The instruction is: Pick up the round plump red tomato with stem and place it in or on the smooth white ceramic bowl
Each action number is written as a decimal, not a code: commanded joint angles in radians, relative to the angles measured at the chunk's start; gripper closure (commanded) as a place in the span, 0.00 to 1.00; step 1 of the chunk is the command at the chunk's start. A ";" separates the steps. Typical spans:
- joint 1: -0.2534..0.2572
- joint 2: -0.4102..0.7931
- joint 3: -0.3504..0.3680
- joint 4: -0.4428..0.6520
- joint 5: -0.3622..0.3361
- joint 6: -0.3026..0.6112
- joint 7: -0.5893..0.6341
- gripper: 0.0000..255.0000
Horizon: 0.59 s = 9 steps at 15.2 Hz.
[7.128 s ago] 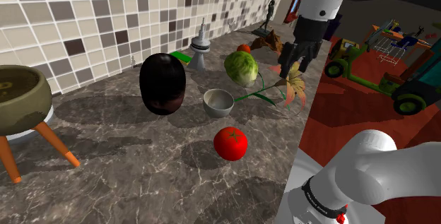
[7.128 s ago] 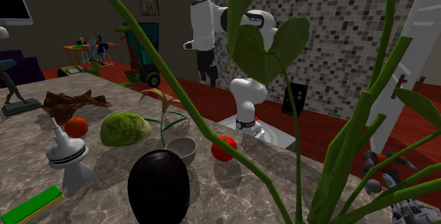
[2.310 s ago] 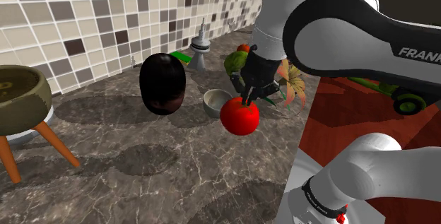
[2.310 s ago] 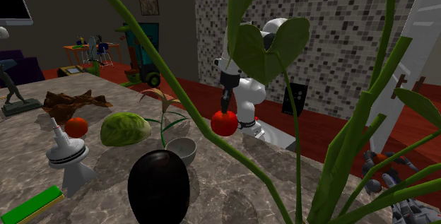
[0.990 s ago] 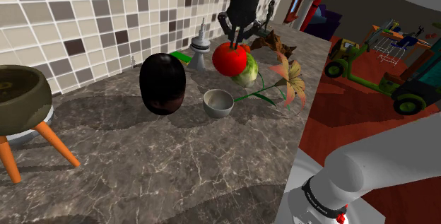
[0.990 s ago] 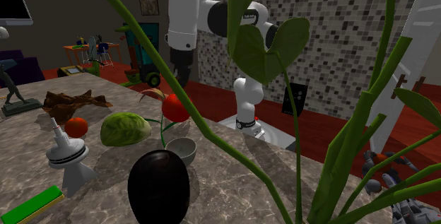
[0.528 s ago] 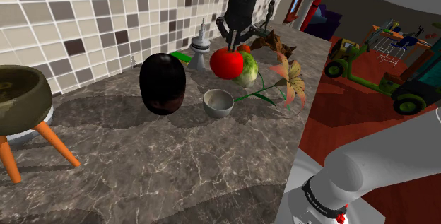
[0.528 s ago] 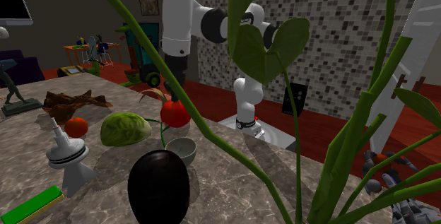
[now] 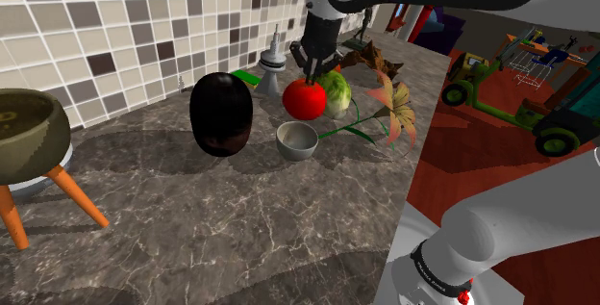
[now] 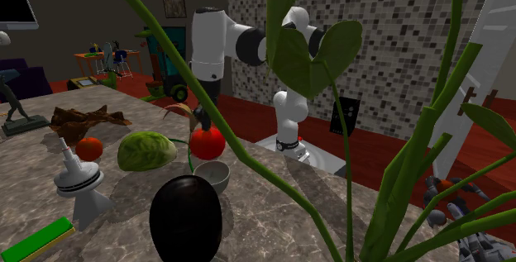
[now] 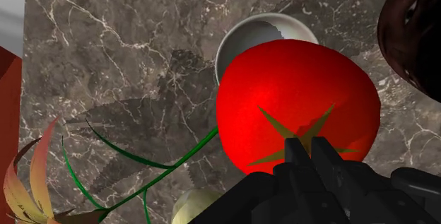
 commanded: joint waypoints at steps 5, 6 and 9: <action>0.003 -0.001 0.005 -0.082 0.001 0.082 0.007 1.00; 0.003 0.000 0.006 -0.095 0.001 0.095 0.009 1.00; 0.004 0.005 0.010 -0.131 -0.001 0.135 0.014 1.00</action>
